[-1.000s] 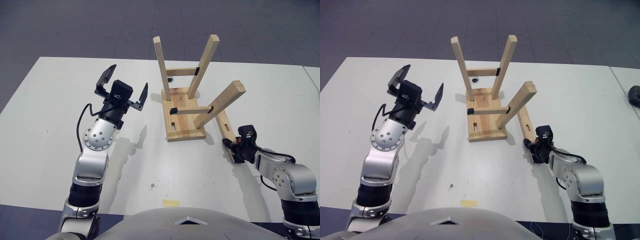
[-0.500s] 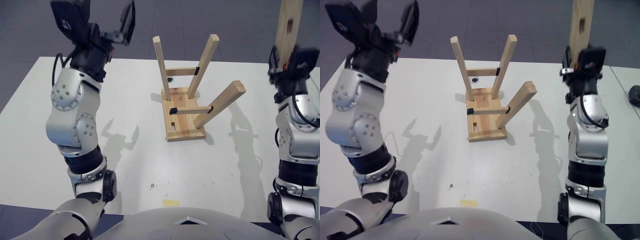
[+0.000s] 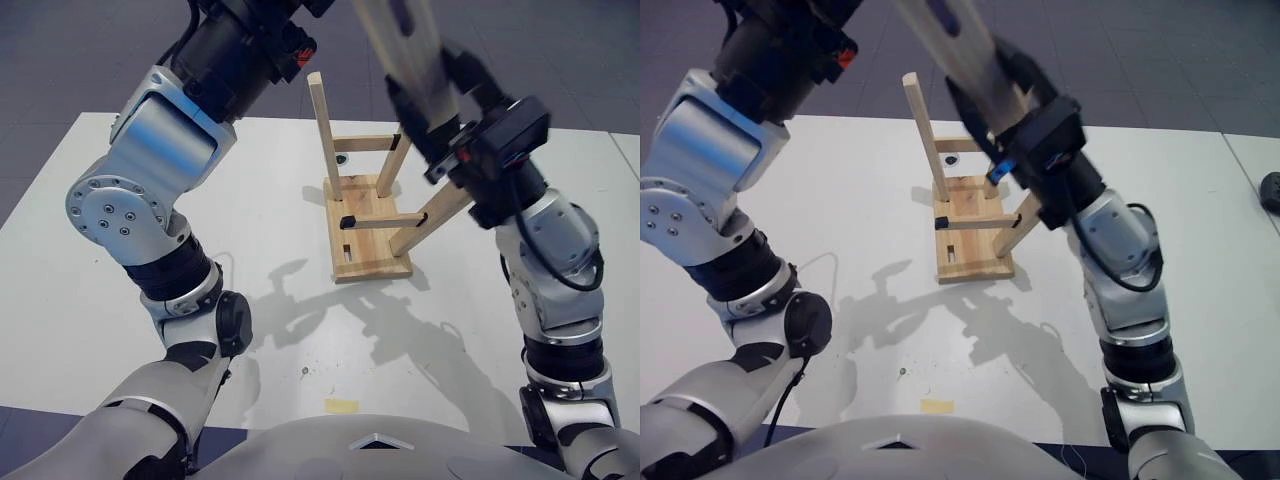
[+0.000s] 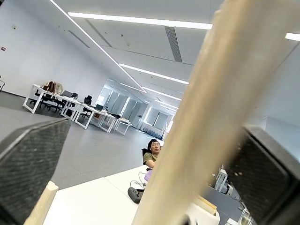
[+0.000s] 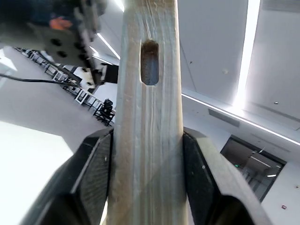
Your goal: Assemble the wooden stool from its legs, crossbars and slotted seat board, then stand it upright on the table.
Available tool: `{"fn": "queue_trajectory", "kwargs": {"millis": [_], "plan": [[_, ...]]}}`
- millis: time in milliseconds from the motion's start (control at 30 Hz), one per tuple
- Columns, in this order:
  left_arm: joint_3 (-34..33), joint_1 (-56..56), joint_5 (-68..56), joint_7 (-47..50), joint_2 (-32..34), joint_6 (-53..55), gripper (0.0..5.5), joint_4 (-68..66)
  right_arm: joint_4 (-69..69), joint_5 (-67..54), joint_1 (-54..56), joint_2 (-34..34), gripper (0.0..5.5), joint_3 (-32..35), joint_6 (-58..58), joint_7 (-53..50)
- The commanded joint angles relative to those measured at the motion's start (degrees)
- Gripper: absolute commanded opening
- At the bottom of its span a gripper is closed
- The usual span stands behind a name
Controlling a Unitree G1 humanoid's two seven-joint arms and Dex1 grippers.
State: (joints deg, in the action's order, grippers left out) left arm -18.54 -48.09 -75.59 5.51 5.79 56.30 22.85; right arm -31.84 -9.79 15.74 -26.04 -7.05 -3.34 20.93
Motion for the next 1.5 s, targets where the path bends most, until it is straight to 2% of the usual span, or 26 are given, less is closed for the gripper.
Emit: {"fn": "queue_trajectory", "kwargs": {"millis": [33,233,600,800,967,1000,1100,1200,1300,1400,1500], "plan": [[2.9,-2.1,0.4,-0.1,3.2,-1.1,5.03,0.8,-1.6,2.4,-1.7,1.4,2.05,-1.1,-0.6,-0.3],[4.8,-1.4,0.8,-1.4,6.6,-2.9,3.97,0.2,-1.5,6.6,-3.0,3.9,2.05,0.2,-0.4,-3.3],[6.0,-1.3,1.0,-2.4,9.1,-6.9,2.06,0.2,-2.3,6.8,-4.2,6.0,2.05,-0.1,-1.4,-2.8],[4.6,0.8,-4.9,-5.1,10.3,-8.3,1.14,2.2,-2.6,4.9,-4.1,7.4,2.05,0.3,-2.5,-2.8],[5.7,2.3,-5.0,-7.8,12.5,-9.0,1.12,4.3,-2.6,4.3,-3.9,8.8,2.05,0.1,-3.4,-2.3],[5.3,2.1,-3.9,-7.9,13.1,-9.6,1.12,4.0,-2.6,4.1,-4.0,9.1,2.42,0.2,-3.8,-2.4],[2.2,-0.7,1.9,-6.5,15.5,-13.5,1.03,-0.7,-2.1,1.7,-3.2,10.8,2.86,2.5,-5.9,-3.8],[-2.3,-4.8,7.6,-4.0,17.7,-19.1,1.03,-7.1,-0.9,-2.8,-0.1,12.9,3.34,8.7,-9.2,-7.5],[-3.0,-4.5,11.9,-4.7,20.3,-20.2,1.03,-9.3,0.7,-11.6,5.7,15.0,3.82,18.5,-14.5,-14.1],[-0.8,-0.6,19.6,-9.9,25.8,-21.1,1.03,-8.3,4.3,-13.6,9.4,11.0,4.25,27.1,-16.7,-17.6],[1.2,4.0,28.9,-14.1,30.6,-23.2,1.03,-9.8,8.5,-8.3,5.9,5.7,4.77,28.1,-19.6,-17.9]]}}
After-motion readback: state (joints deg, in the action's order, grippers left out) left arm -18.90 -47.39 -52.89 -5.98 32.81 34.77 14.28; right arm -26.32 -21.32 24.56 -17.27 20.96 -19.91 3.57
